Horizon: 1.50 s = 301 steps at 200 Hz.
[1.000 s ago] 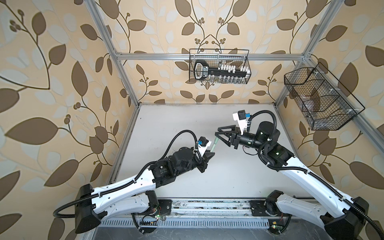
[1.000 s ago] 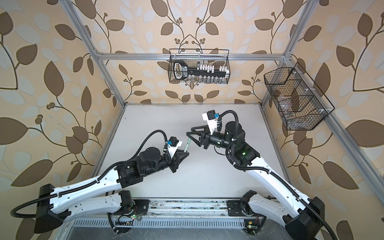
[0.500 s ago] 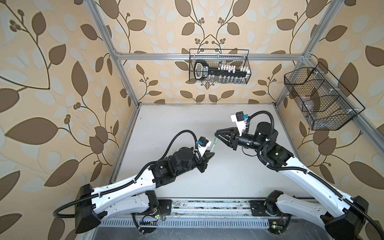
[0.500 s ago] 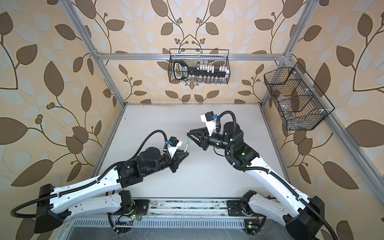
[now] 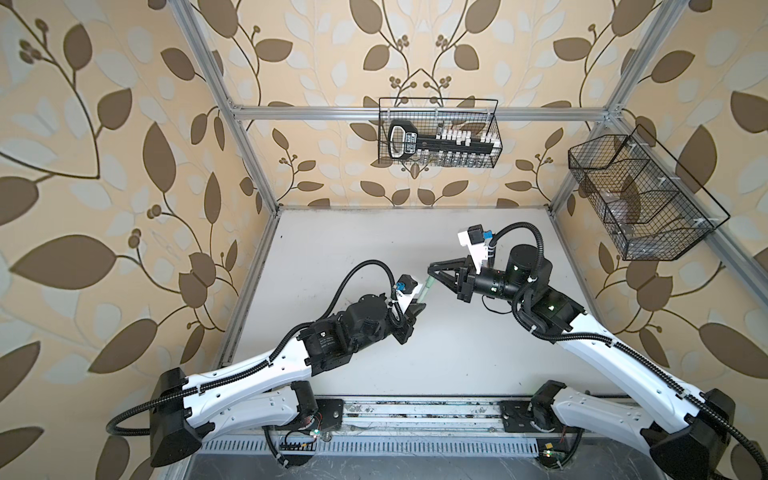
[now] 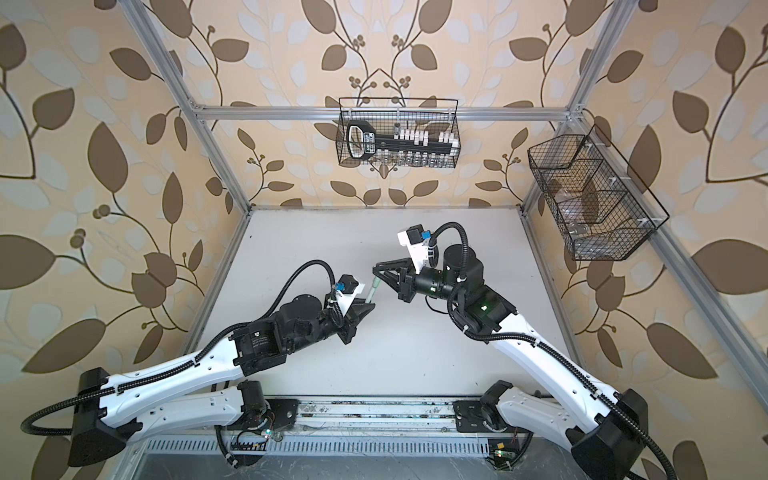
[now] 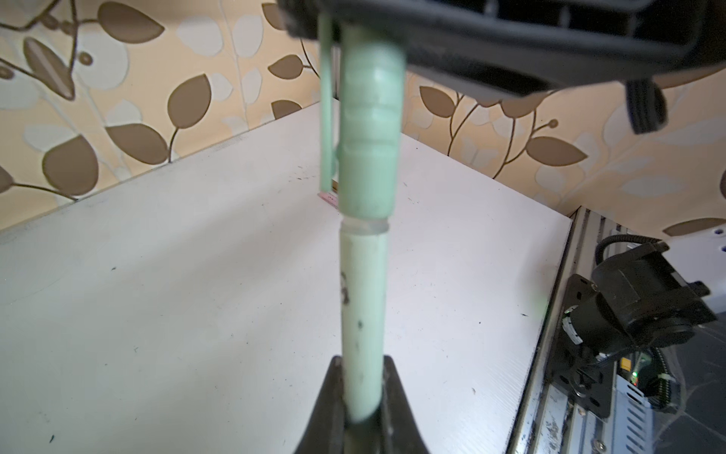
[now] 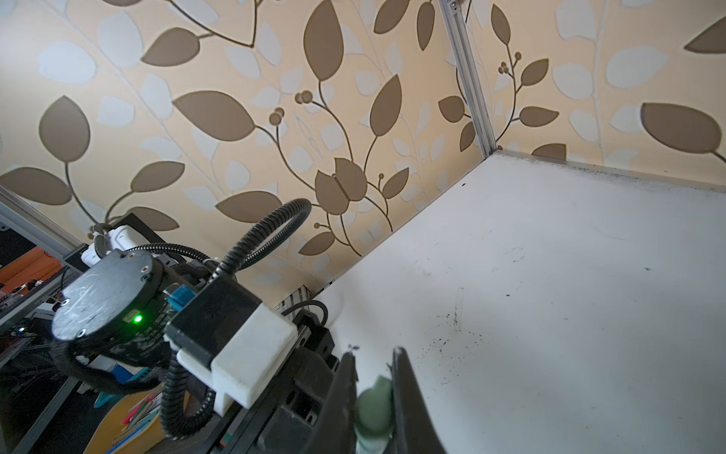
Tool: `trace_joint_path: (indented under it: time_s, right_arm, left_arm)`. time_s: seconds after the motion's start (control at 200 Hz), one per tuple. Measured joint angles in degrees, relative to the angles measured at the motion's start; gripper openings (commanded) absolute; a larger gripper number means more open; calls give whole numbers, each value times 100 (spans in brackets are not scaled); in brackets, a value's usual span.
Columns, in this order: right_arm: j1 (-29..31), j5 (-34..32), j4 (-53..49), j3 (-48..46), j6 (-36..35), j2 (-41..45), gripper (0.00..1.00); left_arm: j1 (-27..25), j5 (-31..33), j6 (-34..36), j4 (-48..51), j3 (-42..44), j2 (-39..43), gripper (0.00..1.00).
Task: Insert the pens into the pen caps
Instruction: 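Press the cap down onto the pen with the right gripper while the left gripper holds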
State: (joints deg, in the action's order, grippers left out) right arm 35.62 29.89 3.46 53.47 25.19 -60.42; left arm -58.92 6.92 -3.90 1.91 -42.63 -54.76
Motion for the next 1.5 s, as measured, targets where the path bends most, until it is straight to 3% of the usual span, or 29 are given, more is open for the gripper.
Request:
trace_joint_path:
  time_s: [0.545,0.81,1.02,1.21,1.504]
  right_arm:
    - [221,-881,365,2,-70,61,0]
    - [452,-1478,920,-413,129,42,0]
    - [566,-2000,1829,-1062,564,46,0]
    - [684,-2376,2312,-1327,841,-57,0]
    - [691,-2647,2317,-1438,1058,-48,0]
  left_arm:
    - [146,341,964,820,-1027,-503,0]
    - [730,-538,1113,1095,-1119,-542,0]
    - [1141,-1386,850,1082,-1119,-769,0]
    - [1215,-1591,601,1078,-1119,-896,0]
    - [1589,-2079,828,1088,-1213,-1110,0]
